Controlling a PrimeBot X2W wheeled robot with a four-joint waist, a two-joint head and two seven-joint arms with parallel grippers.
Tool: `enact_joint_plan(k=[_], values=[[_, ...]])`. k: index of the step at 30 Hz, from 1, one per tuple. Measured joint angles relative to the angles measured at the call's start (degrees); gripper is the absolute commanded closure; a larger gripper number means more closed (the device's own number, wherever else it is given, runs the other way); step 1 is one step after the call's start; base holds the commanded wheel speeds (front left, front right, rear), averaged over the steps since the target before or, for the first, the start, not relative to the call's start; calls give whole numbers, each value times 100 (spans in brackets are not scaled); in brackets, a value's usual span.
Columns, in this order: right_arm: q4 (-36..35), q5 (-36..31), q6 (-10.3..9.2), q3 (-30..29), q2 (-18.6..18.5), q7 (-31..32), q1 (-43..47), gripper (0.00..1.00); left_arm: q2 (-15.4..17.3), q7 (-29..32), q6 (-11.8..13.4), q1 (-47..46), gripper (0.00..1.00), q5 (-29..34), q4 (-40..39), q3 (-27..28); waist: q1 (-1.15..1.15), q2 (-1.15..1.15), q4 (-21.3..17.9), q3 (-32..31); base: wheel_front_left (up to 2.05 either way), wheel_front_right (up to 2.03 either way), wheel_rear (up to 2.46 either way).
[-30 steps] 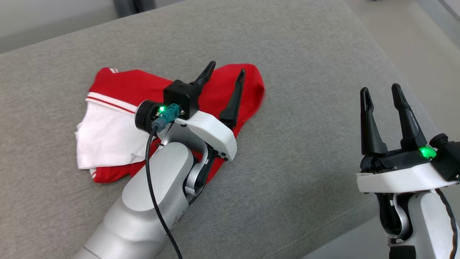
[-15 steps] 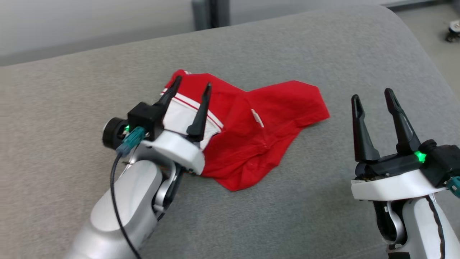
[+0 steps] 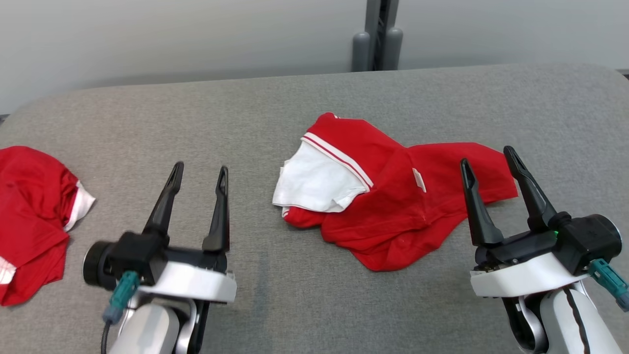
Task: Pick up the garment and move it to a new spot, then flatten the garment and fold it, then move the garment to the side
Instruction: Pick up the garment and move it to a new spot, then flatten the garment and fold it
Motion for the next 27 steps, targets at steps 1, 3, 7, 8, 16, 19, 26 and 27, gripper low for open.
enact_joint_plan(k=[1,3,7,8,16,19,26,27], values=[[8,0,0,-2,-4,-1,7,0,-60,0,-59,153,0,107,-76,102,0,0,43,-24,0,0,0],[40,0,-1,13,-7,-1,25,0,-180,0,-152,419,0,338,-158,286,0,0,109,-81,0,0,0],[105,0,-1,87,-7,-1,114,0,-448,0,-253,772,0,697,-198,575,0,0,188,-183,0,0,0],[111,0,-1,92,-9,-1,113,0,-515,0,-292,801,0,744,-226,639,0,0,201,-196,0,0,0],[154,-5,0,181,-35,-1,115,0,-758,0,-602,911,0,1053,-272,978,0,0,214,-241,0,0,0],[163,-5,-1,198,-49,-1,113,0,-798,0,-658,911,0,1120,-271,1053,0,0,194,-220,0,0,0],[176,-5,-1,213,-54,-1,109,0,-827,0,-753,905,0,1172,-223,1144,0,0,152,-179,0,0,0],[178,-5,-1,216,-52,-1,108,0,-827,0,-757,902,0,1173,-220,1147,0,0,149,-173,0,0,0]])
